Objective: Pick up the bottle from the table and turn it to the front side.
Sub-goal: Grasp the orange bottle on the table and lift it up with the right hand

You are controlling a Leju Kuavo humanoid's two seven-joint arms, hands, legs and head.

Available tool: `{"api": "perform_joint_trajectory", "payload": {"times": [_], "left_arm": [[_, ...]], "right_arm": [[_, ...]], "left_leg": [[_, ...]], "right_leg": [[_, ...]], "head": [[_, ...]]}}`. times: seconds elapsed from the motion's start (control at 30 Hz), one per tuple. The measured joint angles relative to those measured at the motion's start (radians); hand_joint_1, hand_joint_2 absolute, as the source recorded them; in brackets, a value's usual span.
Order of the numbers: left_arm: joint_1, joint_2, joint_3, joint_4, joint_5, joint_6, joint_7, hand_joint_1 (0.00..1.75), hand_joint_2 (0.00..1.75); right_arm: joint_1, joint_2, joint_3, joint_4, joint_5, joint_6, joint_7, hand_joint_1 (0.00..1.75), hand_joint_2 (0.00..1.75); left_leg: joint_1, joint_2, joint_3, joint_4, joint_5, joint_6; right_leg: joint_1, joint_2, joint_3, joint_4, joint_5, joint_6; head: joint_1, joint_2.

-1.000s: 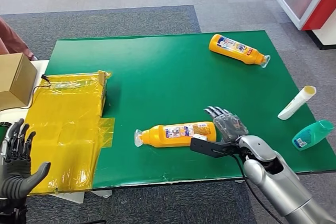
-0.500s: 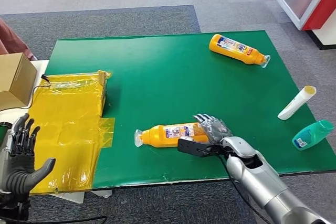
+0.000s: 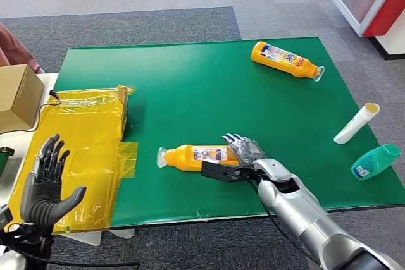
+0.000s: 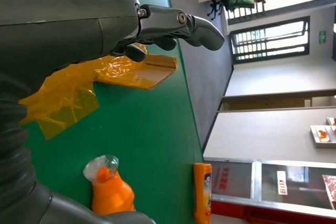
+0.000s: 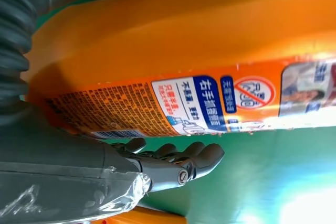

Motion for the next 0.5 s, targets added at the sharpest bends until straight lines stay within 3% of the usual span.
{"api": "perform_joint_trajectory", "payload": {"times": [0.5], "left_arm": [[-0.011,0.01,-0.036,0.014,0.027,0.022,0.017,0.0,1.75]], "right_arm": [[-0.029,0.033,0.026,0.049,-0.004,-0.008,0.0,1.75,1.75]], "left_leg": [[0.0,0.0,0.001,0.0,0.0,0.0]], "right_leg": [[0.0,0.0,0.0,0.0,0.001,-0.001]], "head": [[0.0,0.0]]}}
